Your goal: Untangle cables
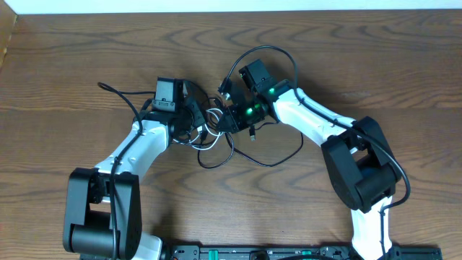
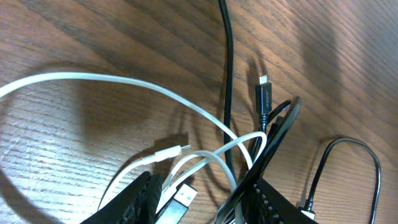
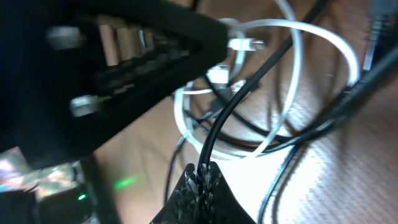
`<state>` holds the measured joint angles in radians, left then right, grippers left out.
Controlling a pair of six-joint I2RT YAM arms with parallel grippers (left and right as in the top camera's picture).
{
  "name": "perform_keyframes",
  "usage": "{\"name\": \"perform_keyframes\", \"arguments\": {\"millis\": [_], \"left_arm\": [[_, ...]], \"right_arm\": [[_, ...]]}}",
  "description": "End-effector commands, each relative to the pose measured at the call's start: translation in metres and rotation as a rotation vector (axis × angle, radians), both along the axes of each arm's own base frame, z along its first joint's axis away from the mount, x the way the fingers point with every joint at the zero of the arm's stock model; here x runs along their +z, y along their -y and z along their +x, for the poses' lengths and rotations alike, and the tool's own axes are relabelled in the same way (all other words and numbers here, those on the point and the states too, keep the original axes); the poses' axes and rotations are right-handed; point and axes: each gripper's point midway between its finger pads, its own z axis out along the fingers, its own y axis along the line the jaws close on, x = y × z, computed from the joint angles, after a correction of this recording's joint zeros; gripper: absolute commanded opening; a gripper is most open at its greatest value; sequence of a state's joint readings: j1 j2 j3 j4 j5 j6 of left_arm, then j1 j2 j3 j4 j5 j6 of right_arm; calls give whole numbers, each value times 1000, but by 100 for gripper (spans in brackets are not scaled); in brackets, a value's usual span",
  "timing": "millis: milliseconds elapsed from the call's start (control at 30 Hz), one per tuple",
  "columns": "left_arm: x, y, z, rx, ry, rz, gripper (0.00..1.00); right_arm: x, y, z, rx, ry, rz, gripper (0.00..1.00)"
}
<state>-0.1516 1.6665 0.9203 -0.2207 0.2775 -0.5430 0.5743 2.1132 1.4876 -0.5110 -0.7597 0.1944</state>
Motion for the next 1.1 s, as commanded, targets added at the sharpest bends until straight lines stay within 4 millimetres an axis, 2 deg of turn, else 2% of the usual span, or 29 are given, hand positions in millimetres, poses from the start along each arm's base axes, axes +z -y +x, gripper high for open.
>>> {"name": "perform_keyframes", "arguments": {"millis": [0, 67, 133, 267, 300, 333, 367, 533, 1067], "left_arm": [[-14, -20, -8, 88, -51, 79, 45], [-19, -36, -15, 202, -99, 121, 49], [-22, -44, -19, 244, -117, 147, 54], [-22, -48, -20, 254, -127, 148, 61], [-23, -49, -20, 256, -128, 148, 68], [-23, -49, -21, 256, -131, 149, 80], [-23, -49, -21, 255, -133, 150, 98], [-23, -49, -21, 256, -133, 150, 98], [-23, -49, -21, 255, -133, 150, 98]], "right_arm": [[55, -5, -7, 81, 52, 164, 1], [70, -3, -5, 77, 80, 180, 1], [88, 0, -4, 78, 121, 200, 1], [124, 7, -2, 75, 214, 235, 1], [133, 10, -1, 71, 241, 242, 1], [142, 13, 0, 67, 265, 249, 1], [150, 15, 1, 64, 286, 258, 1], [171, 22, 3, 50, 337, 282, 1], [177, 23, 11, 43, 380, 300, 1]]}}
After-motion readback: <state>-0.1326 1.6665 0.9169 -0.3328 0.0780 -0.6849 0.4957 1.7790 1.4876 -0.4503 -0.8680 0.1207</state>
